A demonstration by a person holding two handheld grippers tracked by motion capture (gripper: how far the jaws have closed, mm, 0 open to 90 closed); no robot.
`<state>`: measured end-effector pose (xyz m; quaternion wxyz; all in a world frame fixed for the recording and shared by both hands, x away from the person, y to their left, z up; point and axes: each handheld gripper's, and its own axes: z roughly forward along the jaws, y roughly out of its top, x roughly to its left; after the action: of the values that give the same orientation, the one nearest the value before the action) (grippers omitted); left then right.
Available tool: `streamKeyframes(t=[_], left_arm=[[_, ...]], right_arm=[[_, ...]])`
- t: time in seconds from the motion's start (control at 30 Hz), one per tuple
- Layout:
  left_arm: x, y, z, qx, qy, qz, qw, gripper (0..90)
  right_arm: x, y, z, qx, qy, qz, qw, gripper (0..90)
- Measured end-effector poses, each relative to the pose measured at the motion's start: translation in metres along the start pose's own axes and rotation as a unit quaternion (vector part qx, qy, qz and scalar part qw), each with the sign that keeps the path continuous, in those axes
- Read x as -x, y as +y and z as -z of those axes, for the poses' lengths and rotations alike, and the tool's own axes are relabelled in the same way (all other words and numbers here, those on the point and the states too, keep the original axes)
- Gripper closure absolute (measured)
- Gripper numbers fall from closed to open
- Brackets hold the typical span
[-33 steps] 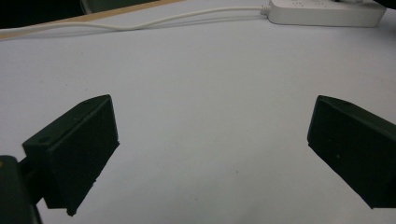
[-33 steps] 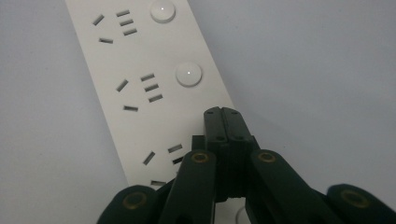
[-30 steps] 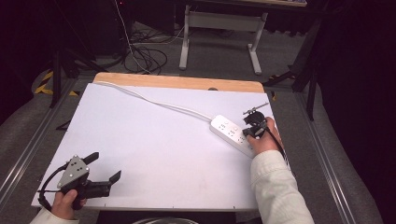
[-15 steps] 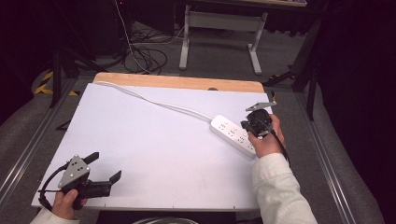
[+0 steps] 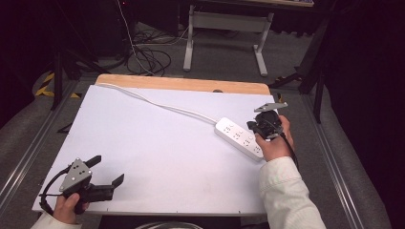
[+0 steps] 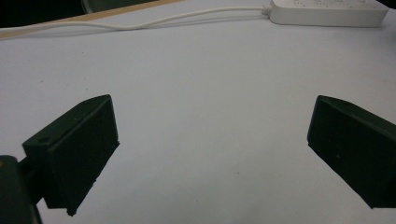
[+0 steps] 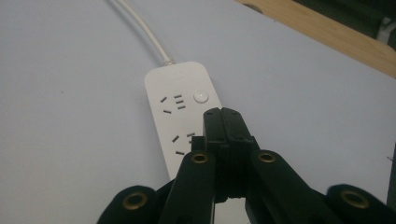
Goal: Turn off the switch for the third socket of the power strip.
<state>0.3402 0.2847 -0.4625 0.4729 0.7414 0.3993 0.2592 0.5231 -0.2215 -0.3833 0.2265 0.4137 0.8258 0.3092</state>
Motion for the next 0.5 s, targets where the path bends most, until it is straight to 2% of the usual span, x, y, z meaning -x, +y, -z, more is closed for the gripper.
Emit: streamKeyframes(t=[0.07, 0.17, 0.2, 0.33, 0.47, 0.5], left_arm=[[0.0, 0.0, 0.0, 0.0, 0.001, -0.001, 1.0, 2.5], [-0.001, 0.0, 0.0, 0.0, 0.001, -0.001, 1.0, 2.5], [0.0, 0.0, 0.0, 0.0, 0.0, 0.002, 1.0, 2.5], [0.001, 0.0, 0.0, 0.001, -0.002, 0.001, 1.0, 2.4], [0.0, 0.0, 0.0, 0.001, 0.001, 0.0, 1.0, 2.5], [0.0, 0.0, 0.001, 0.001, 0.001, 0.0, 1.0, 2.5]], right_arm=[[-0.002, 0.001, 0.005, 0.013, 0.0, 0.002, 0.9999, 90.0], [-0.002, 0.002, 0.015, 0.036, 0.018, -0.001, 0.9992, 89.9], [-0.003, 0.002, 0.018, 0.041, 0.021, -0.003, 0.9989, 80.5], [-0.009, 0.001, 0.032, 0.068, 0.027, 0.0, 0.9973, 69.6], [-0.017, -0.004, 0.043, 0.087, 0.041, 0.008, 0.9953, 51.9], [-0.019, -0.006, 0.045, 0.093, 0.037, 0.012, 0.9949, 46.8]])
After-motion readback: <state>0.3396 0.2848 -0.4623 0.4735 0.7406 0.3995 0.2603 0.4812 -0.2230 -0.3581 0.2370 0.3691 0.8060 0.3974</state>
